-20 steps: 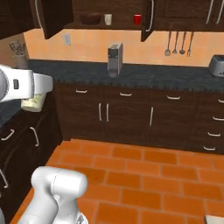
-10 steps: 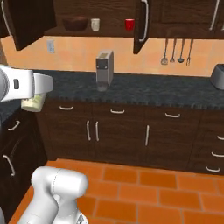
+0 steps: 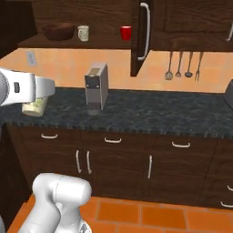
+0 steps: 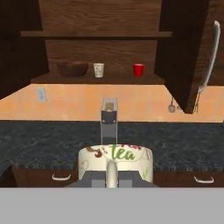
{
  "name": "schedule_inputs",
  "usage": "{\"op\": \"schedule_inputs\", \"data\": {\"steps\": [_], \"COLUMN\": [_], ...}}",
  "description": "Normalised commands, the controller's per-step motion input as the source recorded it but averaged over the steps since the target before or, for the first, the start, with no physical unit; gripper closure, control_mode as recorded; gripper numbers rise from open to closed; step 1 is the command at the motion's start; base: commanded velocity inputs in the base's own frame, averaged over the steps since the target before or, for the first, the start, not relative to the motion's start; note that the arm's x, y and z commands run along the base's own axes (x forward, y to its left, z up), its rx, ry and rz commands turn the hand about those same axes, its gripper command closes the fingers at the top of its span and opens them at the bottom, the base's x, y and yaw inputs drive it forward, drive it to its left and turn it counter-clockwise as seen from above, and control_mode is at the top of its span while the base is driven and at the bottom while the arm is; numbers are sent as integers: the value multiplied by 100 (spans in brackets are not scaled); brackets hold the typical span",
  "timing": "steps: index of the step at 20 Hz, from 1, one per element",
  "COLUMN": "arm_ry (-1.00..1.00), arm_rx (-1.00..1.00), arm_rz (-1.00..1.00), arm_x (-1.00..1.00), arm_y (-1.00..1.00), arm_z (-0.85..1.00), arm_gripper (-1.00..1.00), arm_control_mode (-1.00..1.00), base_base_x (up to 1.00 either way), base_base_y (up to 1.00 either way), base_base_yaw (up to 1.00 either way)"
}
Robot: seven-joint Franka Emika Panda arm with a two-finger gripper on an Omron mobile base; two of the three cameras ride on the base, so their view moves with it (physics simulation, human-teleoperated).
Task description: Gather all objects into one cabinet and sort the glasses and bowls to opposite sides.
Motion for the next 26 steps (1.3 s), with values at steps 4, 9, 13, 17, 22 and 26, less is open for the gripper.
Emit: {"op": "schedule_inputs", "data": {"steps": [4, 9, 13, 17, 22, 26], "arm_ry": [0, 0, 0, 0, 0, 0], "arm_rx": [0, 0, 0, 0, 0, 0], "arm_rz": [0, 0, 0, 0, 0, 0], "arm_x": [0, 0, 0, 0, 0, 0], "arm_y": [0, 0, 0, 0, 0, 0], "arm_z": [0, 0, 0, 0, 0, 0], "arm_gripper": [100, 100, 100, 100, 100, 100], "arm_control_mode": [100, 100, 100, 100, 100, 100], "base_base_x": [96, 86, 85, 71, 16, 27], "base_base_y": [0, 0, 0, 0, -1, -11], "base_base_yaw": [0, 0, 0, 0, 3, 9]}}
